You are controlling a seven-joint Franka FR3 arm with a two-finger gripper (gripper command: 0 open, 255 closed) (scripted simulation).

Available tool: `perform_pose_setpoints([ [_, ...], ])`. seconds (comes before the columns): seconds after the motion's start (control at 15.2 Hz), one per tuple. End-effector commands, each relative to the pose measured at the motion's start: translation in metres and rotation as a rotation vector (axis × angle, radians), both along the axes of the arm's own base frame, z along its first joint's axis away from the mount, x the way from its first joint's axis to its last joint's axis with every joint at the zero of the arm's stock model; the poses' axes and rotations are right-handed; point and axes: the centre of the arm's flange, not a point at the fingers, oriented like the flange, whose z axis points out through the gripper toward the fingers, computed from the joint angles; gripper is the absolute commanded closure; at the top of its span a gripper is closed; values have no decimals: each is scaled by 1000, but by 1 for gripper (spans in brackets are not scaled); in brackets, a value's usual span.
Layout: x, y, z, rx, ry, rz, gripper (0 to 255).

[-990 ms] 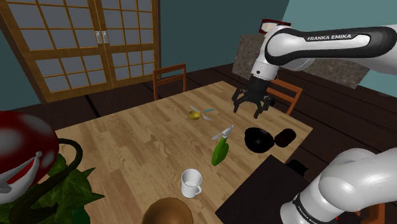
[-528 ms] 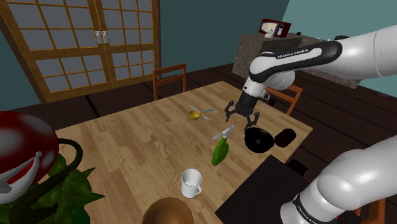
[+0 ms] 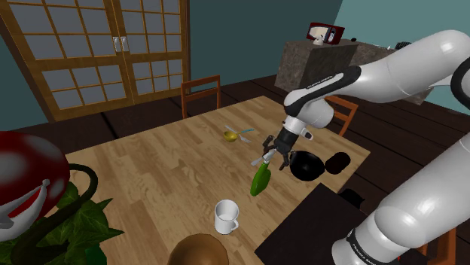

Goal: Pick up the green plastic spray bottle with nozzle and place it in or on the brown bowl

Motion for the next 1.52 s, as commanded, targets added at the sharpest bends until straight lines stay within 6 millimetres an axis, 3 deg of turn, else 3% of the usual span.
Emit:
perform_pose_setpoints([
  [0.0, 1, 3, -13, 6, 9, -27, 0],
  [0.4, 1, 17, -39, 6, 9, -27, 0],
  [0.92, 1, 17, -39, 6, 9, -27, 0],
  [0.99, 1, 17, -39, 6, 9, -27, 255],
  [1.45, 1, 17, -39, 6, 9, -27, 255],
])
